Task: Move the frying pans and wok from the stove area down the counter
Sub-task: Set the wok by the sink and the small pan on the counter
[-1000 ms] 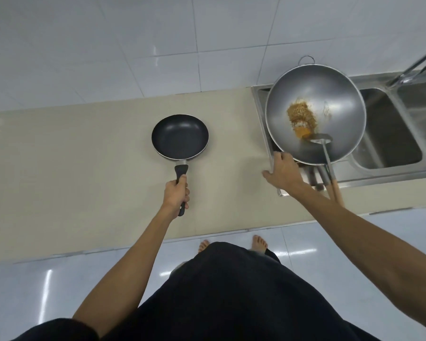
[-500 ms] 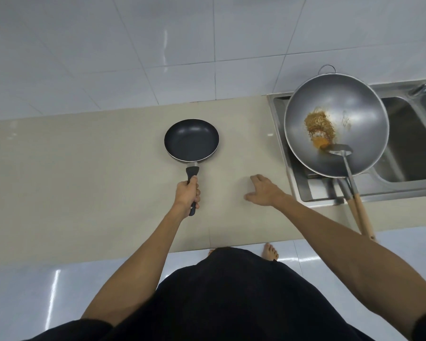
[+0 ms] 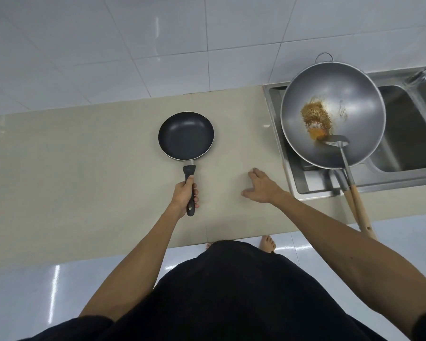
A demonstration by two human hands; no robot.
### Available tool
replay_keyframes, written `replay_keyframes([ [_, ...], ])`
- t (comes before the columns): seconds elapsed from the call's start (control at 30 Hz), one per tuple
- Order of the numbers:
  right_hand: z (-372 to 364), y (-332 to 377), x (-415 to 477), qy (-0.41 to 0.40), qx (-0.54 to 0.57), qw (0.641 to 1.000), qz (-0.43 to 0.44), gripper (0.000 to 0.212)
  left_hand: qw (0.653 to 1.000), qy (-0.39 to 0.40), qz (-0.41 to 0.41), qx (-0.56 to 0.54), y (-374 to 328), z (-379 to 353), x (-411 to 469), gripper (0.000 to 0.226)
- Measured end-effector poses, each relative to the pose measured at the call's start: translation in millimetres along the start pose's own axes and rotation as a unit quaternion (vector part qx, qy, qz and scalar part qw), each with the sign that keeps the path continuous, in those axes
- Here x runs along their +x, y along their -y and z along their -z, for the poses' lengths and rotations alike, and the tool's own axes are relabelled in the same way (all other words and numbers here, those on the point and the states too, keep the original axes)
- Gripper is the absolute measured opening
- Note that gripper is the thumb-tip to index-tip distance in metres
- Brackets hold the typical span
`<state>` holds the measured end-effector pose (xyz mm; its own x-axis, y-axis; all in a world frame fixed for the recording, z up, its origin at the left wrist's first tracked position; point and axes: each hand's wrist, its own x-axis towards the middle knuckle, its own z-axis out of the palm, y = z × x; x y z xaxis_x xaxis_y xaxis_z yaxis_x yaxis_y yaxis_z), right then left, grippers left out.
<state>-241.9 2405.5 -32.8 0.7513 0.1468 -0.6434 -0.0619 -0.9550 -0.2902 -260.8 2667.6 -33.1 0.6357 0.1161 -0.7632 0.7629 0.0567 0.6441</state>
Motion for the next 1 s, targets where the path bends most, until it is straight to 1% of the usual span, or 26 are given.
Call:
replay_keyframes([
  [0.2,0,0,1,0.013,0.002,1.000,-0.002,0.088,1.000,0.015,0.016,-0.007,6,0,1,0.036],
  [0.33,0,1,1,0.016,-0.003,1.000,-0.002,0.086,1.000,0.004,0.010,0.003,6,-1,0,0.037],
  [0.43,-1,1,0,0.018,-0.005,1.000,-0.004,0.086,0.998,-0.028,-0.006,0.049,3,-3,0,0.037],
  [0.5,1,0,-1,0.022,-0.004,1.000,-0.002,0.086,0.990,-0.067,-0.036,0.121,-1,-2,0,0.043],
  [0.57,6,-1,-1,0.028,0.007,1.000,-0.004,0.088,0.974,-0.106,-0.074,0.184,-8,4,-1,0.052],
  [0.63,16,-4,-1,0.026,0.021,0.999,-0.013,0.090,0.959,-0.140,-0.109,0.220,-21,12,-2,0.060],
  [0.73,40,-12,-2,0.012,0.020,0.999,-0.026,0.091,0.923,-0.165,-0.181,0.295,-47,23,-1,0.069],
  [0.87,77,-27,-9,-0.028,0.011,0.999,-0.031,0.090,0.855,-0.143,-0.256,0.427,-84,19,-5,0.076],
  [1.0,108,-45,-27,-0.063,0.023,0.997,-0.029,0.086,0.782,-0.071,-0.303,0.540,-116,-15,-13,0.067],
])
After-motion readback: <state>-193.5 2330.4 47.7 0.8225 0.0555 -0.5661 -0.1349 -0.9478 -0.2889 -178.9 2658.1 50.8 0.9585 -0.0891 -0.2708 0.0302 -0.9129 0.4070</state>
